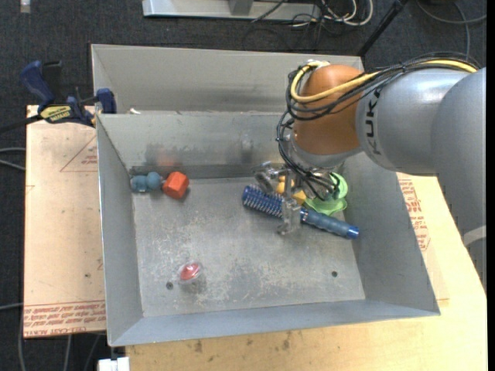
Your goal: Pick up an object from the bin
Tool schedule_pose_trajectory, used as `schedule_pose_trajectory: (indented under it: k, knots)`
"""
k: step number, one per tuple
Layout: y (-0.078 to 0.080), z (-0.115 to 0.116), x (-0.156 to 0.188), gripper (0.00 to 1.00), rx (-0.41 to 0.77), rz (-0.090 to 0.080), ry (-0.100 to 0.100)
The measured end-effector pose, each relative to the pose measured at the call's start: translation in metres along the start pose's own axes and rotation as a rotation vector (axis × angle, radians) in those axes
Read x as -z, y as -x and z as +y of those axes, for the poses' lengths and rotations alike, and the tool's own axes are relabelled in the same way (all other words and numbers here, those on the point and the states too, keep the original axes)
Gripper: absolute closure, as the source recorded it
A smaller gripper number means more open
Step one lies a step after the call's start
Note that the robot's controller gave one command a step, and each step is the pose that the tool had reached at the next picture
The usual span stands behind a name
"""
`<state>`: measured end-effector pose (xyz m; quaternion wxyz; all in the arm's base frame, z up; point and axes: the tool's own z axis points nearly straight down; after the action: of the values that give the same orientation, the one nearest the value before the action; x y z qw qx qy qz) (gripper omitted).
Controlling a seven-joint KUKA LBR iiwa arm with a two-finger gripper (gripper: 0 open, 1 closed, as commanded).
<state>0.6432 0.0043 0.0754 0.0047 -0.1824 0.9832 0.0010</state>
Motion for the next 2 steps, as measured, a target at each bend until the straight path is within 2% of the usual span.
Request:
schedule_pose_trajectory:
  k: [1,2]
  knots:
    - [0.001,0.001,0.003,1.00,0.000,-0.002,0.002]
    - [-0.007,0.010,0.118,1.00,-0.077,0.000,-0.002]
